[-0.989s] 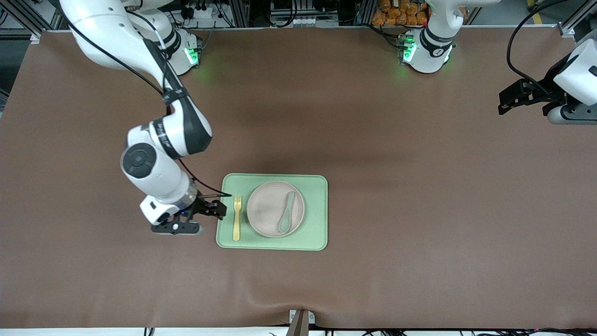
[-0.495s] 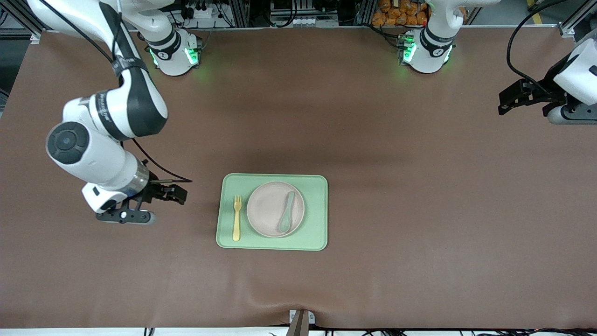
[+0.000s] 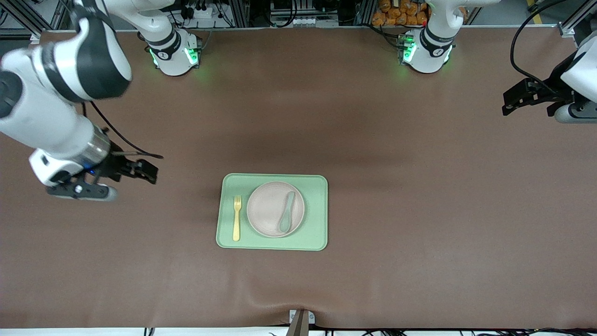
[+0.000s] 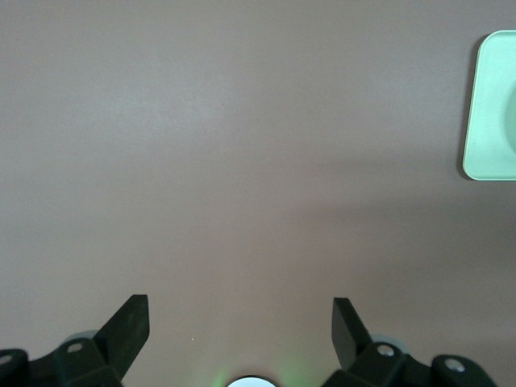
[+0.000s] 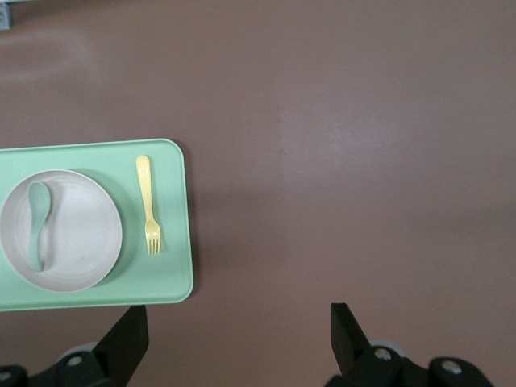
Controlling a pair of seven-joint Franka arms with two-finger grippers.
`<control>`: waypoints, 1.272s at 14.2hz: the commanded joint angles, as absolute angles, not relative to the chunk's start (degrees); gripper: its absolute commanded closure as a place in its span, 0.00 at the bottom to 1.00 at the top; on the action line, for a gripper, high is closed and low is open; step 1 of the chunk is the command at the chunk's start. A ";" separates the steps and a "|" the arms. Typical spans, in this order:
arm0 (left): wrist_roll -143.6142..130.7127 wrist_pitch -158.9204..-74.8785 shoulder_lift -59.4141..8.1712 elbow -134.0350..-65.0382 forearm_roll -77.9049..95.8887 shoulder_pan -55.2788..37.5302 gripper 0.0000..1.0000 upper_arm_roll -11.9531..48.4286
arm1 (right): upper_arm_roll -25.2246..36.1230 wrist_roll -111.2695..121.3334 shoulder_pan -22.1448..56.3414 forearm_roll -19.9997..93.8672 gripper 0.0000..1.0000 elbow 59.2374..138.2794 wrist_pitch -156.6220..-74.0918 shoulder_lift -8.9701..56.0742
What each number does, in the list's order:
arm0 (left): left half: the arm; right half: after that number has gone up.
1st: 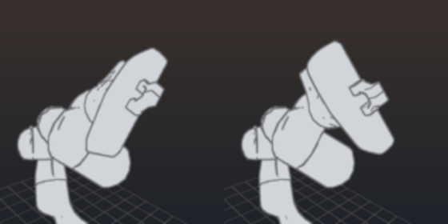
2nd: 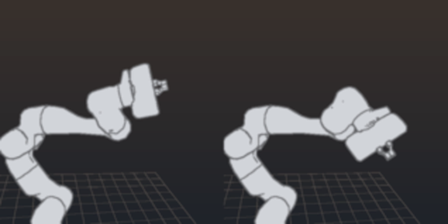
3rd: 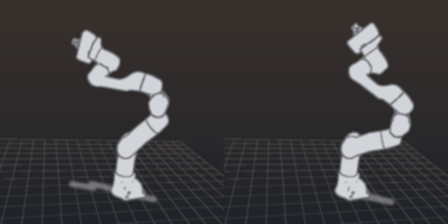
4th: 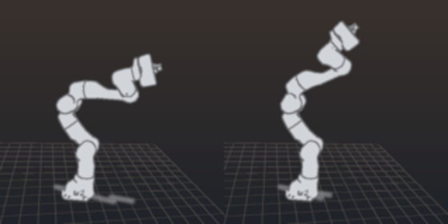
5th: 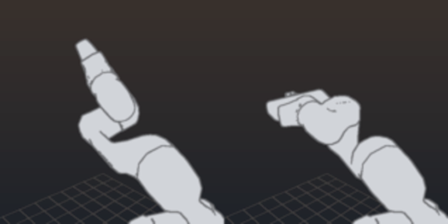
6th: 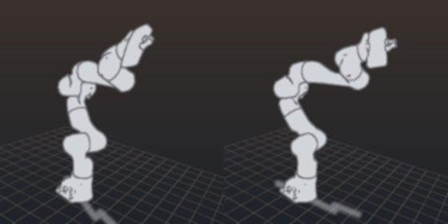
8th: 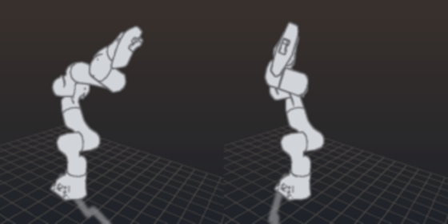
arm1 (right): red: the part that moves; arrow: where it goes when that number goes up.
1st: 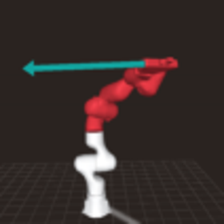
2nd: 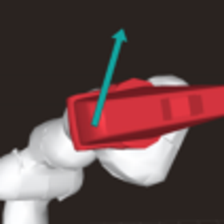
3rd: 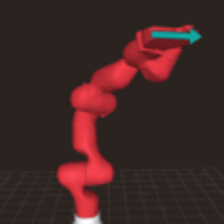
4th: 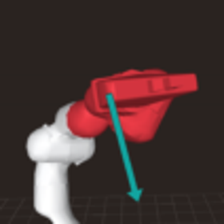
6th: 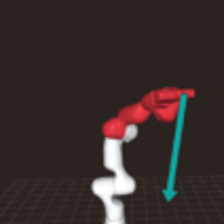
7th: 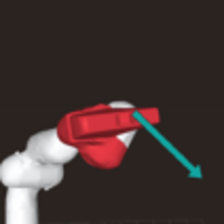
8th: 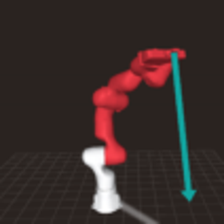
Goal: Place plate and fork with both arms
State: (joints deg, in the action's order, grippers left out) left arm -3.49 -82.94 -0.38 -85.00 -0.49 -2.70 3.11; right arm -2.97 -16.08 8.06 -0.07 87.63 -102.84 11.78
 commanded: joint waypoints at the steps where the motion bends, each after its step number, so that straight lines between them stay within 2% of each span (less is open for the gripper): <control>1: -3.34 -83.06 -0.08 -84.90 -0.70 -2.81 0.00 3.16 | -4.30 -14.07 5.20 0.97 0.00 88.86 -99.42 6.16; 4: -3.95 -83.06 -0.35 -84.99 -0.70 -3.16 0.00 3.60 | -6.94 -8.54 0.53 1.05 0.00 88.86 -96.07 2.30; 8: -3.87 -83.06 -0.35 -84.90 -0.35 -3.16 0.00 3.60 | -6.59 -4.75 -0.69 1.05 0.00 92.89 -91.58 -5.25; 12: -3.60 -82.97 -0.35 -84.99 -0.44 -3.16 0.00 3.60 | -6.24 -1.49 -1.41 0.97 0.00 92.46 -86.67 -10.01; 16: -2.99 -82.97 -0.35 -84.99 -0.35 -3.08 0.00 3.69 | -5.45 -0.97 -2.02 0.26 0.00 95.27 -90.95 -6.87; 18: -2.90 -82.97 -0.35 -84.99 -0.53 -3.16 0.00 3.69 | -4.40 -0.88 -2.02 -0.35 0.00 91.95 -92.98 -3.18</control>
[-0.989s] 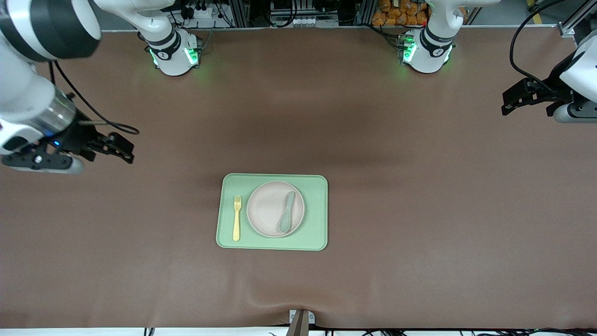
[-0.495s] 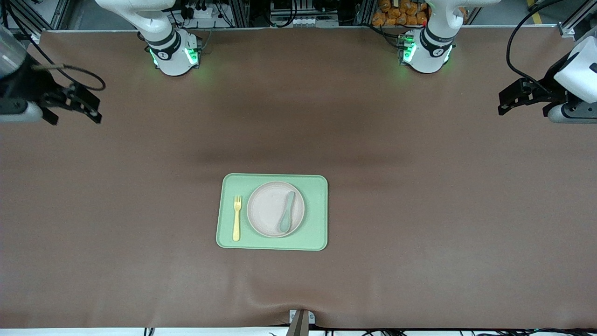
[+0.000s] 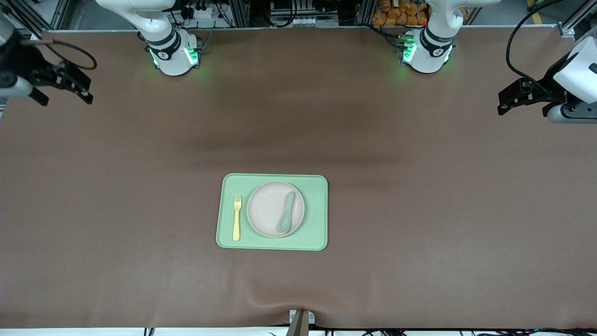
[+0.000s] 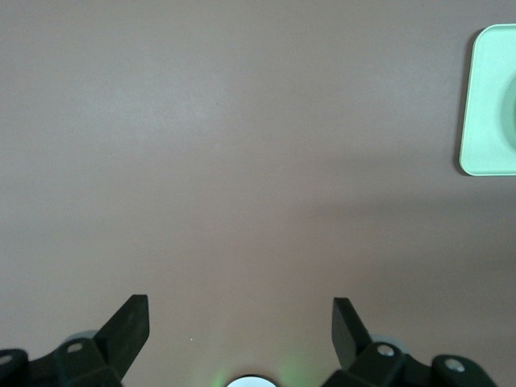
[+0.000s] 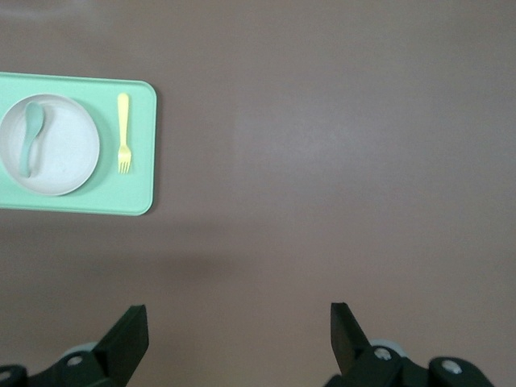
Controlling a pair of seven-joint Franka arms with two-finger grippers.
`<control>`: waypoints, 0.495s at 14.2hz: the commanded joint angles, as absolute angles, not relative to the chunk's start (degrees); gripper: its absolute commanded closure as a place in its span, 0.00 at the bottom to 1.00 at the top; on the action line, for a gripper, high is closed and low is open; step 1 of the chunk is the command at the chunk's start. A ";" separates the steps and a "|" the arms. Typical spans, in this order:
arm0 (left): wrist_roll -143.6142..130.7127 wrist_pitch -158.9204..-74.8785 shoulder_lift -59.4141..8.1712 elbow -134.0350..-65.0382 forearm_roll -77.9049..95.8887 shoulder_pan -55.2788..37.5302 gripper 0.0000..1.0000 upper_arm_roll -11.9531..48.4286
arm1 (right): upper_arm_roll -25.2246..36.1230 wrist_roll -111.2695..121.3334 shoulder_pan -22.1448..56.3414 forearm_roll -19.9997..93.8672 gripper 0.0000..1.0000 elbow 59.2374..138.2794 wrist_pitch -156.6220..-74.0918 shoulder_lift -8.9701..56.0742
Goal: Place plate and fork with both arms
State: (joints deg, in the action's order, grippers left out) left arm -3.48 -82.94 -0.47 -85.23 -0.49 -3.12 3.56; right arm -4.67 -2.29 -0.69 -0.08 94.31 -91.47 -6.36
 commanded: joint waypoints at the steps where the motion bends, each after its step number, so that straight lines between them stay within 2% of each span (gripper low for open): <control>1: -2.90 -82.88 -0.35 -85.08 -0.53 -3.25 0.00 3.69 | -2.74 -1.05 -2.02 -0.35 0.00 90.28 -92.99 -1.77; 7: -2.99 -82.70 -0.35 -85.08 -0.62 -3.34 0.00 3.69 | -2.11 -1.58 -1.41 -0.35 0.00 88.86 -90.70 -1.76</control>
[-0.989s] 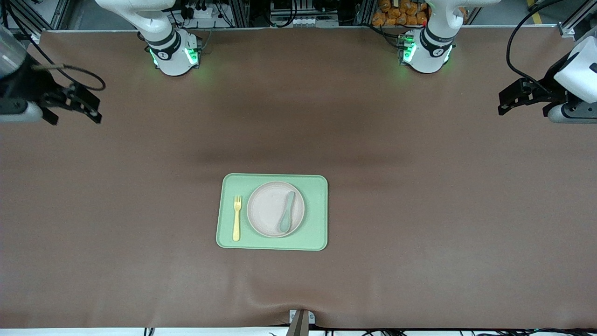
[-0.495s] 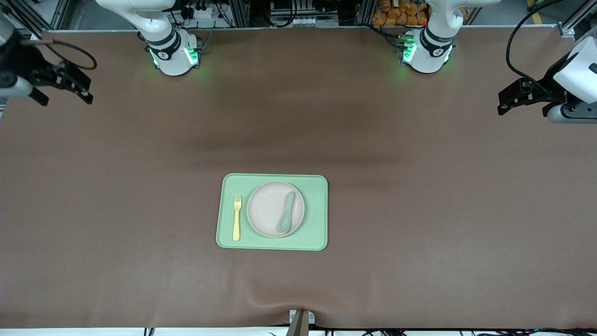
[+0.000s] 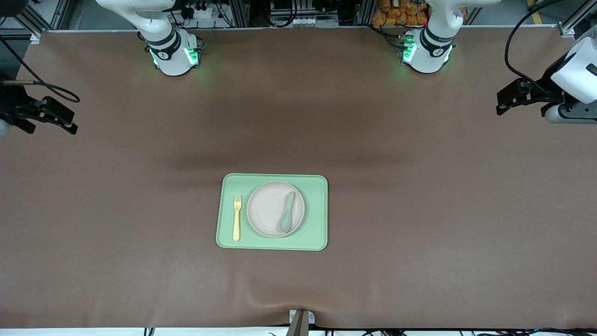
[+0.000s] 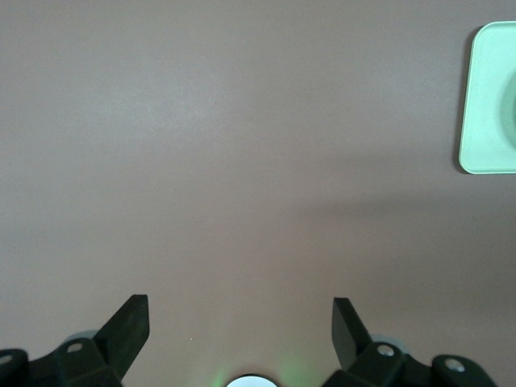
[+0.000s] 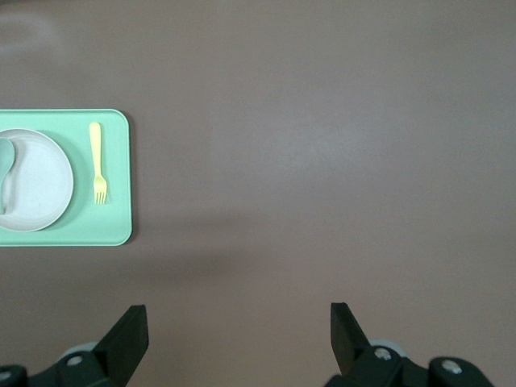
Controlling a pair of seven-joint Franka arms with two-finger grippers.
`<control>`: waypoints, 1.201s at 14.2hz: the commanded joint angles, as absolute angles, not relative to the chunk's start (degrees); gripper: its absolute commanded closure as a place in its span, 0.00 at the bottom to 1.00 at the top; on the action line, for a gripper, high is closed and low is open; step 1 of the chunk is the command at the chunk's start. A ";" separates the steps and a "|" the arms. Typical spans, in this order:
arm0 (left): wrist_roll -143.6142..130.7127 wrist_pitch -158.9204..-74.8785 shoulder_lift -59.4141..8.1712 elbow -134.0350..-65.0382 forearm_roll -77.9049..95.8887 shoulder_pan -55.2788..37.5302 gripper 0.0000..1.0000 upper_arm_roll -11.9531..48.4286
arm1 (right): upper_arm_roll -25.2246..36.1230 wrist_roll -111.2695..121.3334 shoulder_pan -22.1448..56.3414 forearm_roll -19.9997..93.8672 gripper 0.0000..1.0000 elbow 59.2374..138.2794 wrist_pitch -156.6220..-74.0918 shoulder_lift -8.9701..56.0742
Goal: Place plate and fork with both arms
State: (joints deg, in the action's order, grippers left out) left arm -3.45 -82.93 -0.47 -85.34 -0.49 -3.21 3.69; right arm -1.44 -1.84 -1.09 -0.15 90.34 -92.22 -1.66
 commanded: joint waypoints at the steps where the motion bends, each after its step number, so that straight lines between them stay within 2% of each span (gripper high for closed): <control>1: -2.99 -82.62 -0.35 -85.08 -0.62 -3.25 0.00 3.78 | -2.02 -1.23 -1.41 -0.35 0.00 88.42 -90.70 -1.67; 7: -2.99 -82.71 -0.35 -85.08 -0.70 -3.25 0.00 3.69 | -2.90 -0.88 -1.23 -1.14 0.00 87.89 -87.02 -1.41; 17: -2.99 -82.71 -0.35 -85.17 -0.79 -3.34 0.00 3.69 | -2.99 -0.09 -1.14 -1.14 0.00 87.98 -86.92 -1.41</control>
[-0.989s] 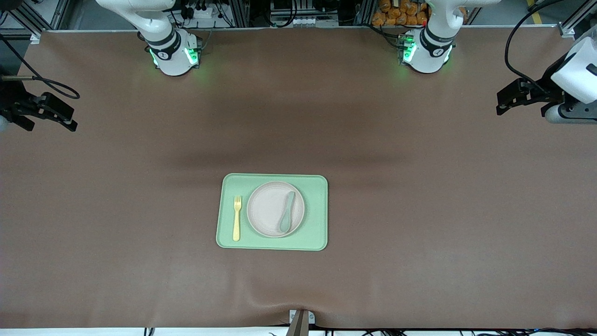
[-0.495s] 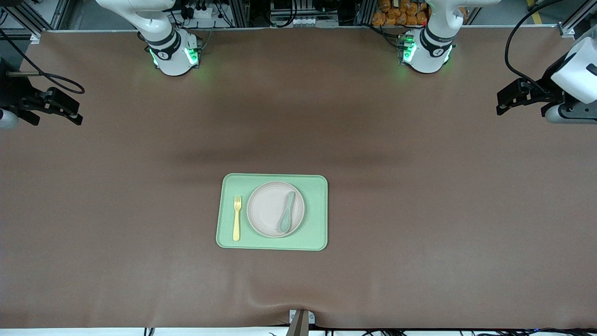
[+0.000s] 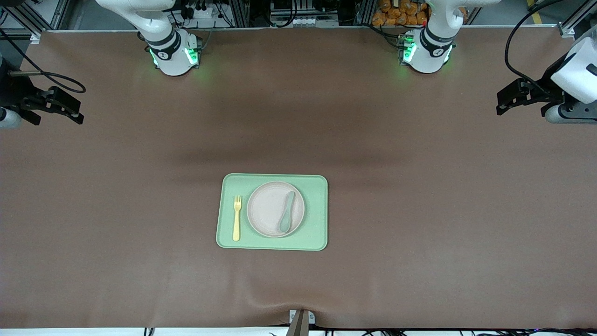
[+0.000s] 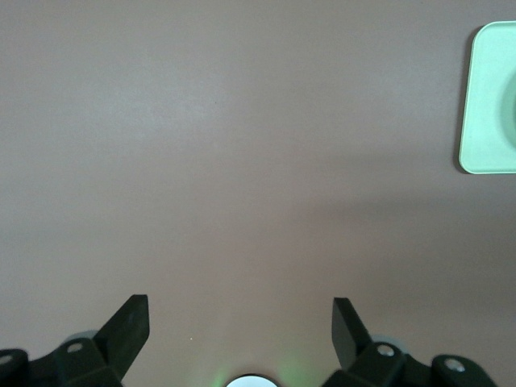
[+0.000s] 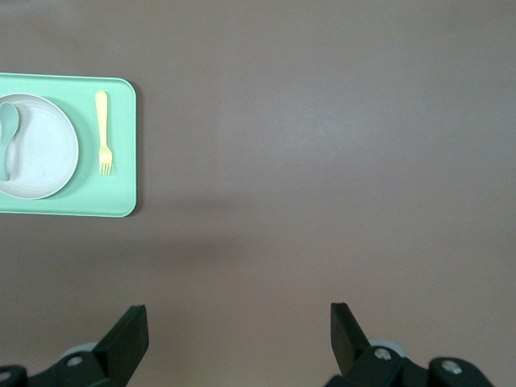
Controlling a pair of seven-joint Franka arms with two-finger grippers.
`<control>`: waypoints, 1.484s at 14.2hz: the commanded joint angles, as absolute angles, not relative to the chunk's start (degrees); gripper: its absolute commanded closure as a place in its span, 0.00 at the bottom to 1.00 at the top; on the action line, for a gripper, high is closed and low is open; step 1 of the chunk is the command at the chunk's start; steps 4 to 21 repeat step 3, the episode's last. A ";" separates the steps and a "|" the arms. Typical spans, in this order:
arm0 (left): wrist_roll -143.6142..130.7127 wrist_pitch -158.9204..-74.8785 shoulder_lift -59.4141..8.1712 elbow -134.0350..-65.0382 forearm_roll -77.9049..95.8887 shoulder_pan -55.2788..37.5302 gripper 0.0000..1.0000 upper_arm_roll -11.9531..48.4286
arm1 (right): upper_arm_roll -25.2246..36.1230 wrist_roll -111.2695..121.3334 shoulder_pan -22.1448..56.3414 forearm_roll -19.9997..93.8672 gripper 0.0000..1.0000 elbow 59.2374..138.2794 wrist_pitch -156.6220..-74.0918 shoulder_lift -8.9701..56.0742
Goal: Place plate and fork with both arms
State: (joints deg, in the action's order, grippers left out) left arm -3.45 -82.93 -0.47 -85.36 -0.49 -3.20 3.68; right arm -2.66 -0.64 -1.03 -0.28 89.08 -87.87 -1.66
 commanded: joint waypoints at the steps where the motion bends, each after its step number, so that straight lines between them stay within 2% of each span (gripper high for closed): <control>1: -2.99 -82.71 -0.44 -85.17 -0.79 -3.34 0.00 3.69 | -2.99 -0.09 -1.06 -1.14 0.00 87.98 -86.92 -1.41; 21: -3.08 -82.71 -0.44 -85.08 -0.79 -3.34 0.00 3.69 | -2.99 -0.09 -1.14 -1.14 0.00 87.98 -86.84 -1.41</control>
